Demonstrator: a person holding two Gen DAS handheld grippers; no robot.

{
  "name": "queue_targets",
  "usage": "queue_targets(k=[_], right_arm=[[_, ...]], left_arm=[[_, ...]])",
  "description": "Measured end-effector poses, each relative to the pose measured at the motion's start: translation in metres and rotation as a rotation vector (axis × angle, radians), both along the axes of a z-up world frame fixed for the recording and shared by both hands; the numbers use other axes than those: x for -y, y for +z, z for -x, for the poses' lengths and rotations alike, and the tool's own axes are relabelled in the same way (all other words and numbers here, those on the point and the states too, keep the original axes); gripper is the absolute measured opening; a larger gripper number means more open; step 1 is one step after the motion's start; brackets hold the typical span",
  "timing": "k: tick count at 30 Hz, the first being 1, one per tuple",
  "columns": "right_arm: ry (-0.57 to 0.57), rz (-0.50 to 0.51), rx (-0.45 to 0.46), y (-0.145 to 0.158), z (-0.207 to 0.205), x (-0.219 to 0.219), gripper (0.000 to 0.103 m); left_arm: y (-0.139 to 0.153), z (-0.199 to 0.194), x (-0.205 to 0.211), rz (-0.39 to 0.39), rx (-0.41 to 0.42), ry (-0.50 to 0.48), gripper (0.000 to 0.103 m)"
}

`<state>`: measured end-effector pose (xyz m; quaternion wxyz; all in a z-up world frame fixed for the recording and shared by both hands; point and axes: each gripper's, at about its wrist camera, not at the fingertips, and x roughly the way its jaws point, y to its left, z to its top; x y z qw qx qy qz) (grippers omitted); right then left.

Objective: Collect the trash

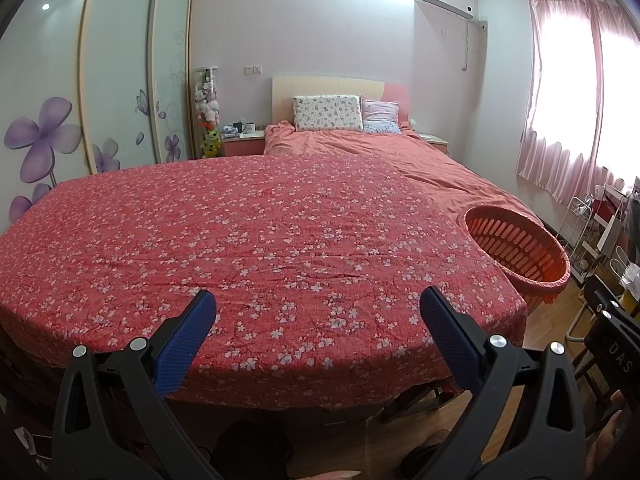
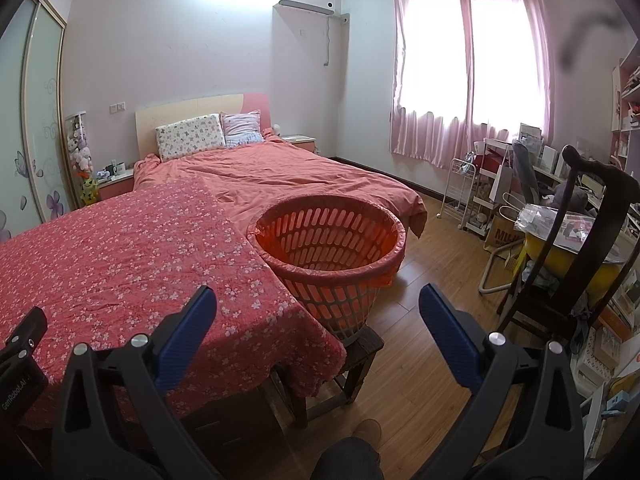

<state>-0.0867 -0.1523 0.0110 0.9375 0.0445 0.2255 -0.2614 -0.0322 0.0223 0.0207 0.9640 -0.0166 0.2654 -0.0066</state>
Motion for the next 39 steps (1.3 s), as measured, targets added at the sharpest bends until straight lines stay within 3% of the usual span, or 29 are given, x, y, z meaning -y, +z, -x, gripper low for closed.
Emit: queue_targets(k=[39], right_arm=[[0.0, -0.002, -0.005, 0.0003, 0.0004, 0.0003, 0.099]], left_arm=[[-0.004, -0.0001, -0.0028, -0.003, -0.005, 0.001, 0.1]])
